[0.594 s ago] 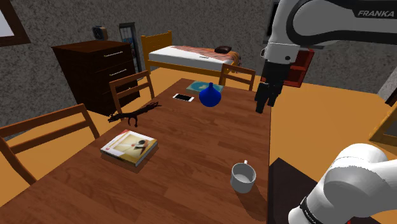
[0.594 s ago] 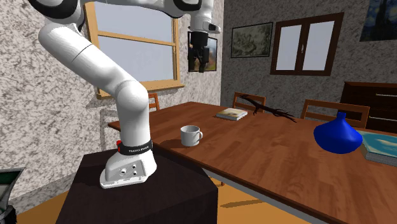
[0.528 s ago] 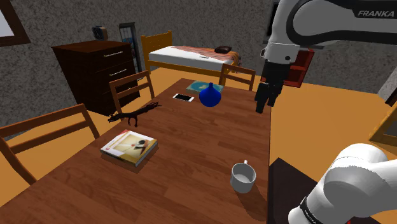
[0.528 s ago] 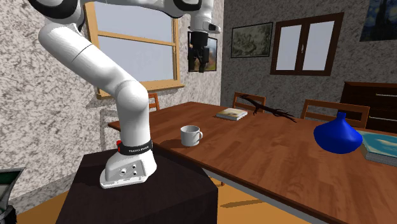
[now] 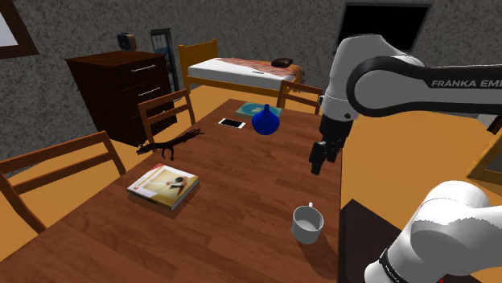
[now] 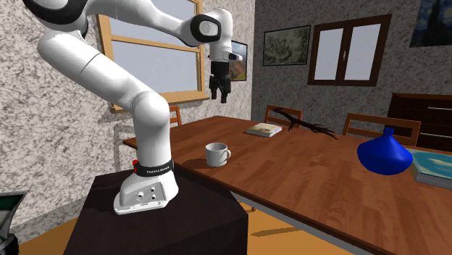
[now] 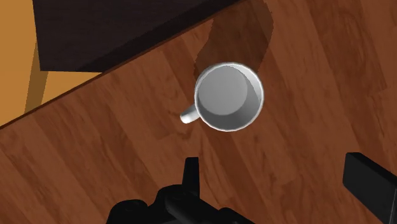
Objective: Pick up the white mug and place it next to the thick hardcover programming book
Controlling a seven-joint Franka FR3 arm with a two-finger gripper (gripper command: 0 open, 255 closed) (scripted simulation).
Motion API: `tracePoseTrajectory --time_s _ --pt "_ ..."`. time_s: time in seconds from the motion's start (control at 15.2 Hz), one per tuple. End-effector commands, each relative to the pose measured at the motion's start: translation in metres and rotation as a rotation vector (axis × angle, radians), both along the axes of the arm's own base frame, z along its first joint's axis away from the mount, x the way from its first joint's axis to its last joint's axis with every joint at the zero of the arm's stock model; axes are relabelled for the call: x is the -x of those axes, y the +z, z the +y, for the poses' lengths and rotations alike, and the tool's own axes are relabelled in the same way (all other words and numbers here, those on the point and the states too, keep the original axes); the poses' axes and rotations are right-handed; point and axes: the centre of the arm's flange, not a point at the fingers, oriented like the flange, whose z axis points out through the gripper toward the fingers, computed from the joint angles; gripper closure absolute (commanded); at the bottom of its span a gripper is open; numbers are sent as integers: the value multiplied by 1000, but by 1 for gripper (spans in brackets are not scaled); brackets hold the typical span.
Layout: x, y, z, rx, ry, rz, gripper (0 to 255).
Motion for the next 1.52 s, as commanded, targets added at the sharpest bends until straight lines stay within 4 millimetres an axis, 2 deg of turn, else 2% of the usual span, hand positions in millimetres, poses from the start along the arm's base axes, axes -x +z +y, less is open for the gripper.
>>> tracePoseTrajectory --time_s 0.0,0.92,1.45 --pt "5 -24 9 13 -5 -12 0" --pt "21 -201 77 102 -34 -74 0" --pt "20 -247 78 106 -36 -77 0"
